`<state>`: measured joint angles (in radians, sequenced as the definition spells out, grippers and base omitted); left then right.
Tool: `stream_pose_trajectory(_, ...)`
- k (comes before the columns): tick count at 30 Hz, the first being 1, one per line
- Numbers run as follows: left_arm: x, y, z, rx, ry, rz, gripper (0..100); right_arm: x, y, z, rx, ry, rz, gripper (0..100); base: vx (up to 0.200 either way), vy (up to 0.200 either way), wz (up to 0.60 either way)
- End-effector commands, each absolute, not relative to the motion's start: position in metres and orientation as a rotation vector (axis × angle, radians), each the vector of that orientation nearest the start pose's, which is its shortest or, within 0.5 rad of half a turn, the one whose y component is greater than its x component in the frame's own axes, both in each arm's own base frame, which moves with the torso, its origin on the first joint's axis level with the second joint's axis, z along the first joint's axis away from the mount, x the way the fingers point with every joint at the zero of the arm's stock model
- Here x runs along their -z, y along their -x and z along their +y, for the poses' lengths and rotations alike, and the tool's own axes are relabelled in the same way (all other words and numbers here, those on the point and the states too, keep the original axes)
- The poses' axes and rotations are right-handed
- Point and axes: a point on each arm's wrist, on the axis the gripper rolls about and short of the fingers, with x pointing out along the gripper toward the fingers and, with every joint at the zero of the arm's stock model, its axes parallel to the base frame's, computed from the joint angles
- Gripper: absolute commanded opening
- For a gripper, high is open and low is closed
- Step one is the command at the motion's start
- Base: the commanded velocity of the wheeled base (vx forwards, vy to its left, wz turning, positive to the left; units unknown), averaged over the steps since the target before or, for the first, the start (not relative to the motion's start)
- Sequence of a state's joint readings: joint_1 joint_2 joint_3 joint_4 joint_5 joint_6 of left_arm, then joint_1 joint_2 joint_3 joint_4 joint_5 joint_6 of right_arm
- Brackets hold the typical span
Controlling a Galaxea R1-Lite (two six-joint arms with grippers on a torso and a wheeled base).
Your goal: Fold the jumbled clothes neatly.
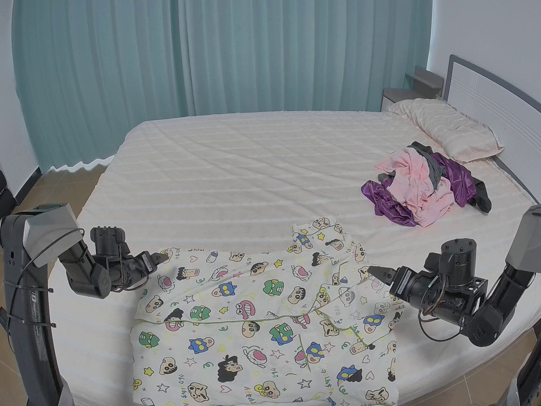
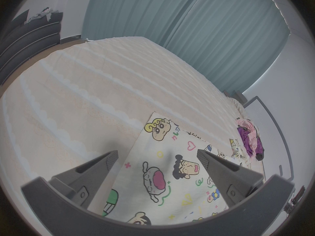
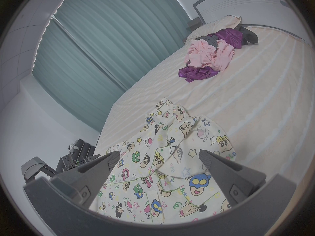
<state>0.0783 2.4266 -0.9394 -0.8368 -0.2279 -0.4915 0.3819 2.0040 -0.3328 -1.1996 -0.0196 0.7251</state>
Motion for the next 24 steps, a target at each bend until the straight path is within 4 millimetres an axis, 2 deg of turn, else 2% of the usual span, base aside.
stream_pose_trajectory(1, 0.0425, -0.3991, 0.0256, -0.017, 0.563, 0.685, 100, -0.0463, -0.2531, 0.1066, -0.19, -0.604, 0.566, 100, 0.0, 0.0, 0.0)
stream_pose_trajectory(24, 0.0463, -0.4087, 0.0256, -0.044, 0.504, 0.795, 100, -0.0442, -0.2519, 0.1102, -0.2, -0.601, 0.579, 100, 0.0, 0.0, 0.0)
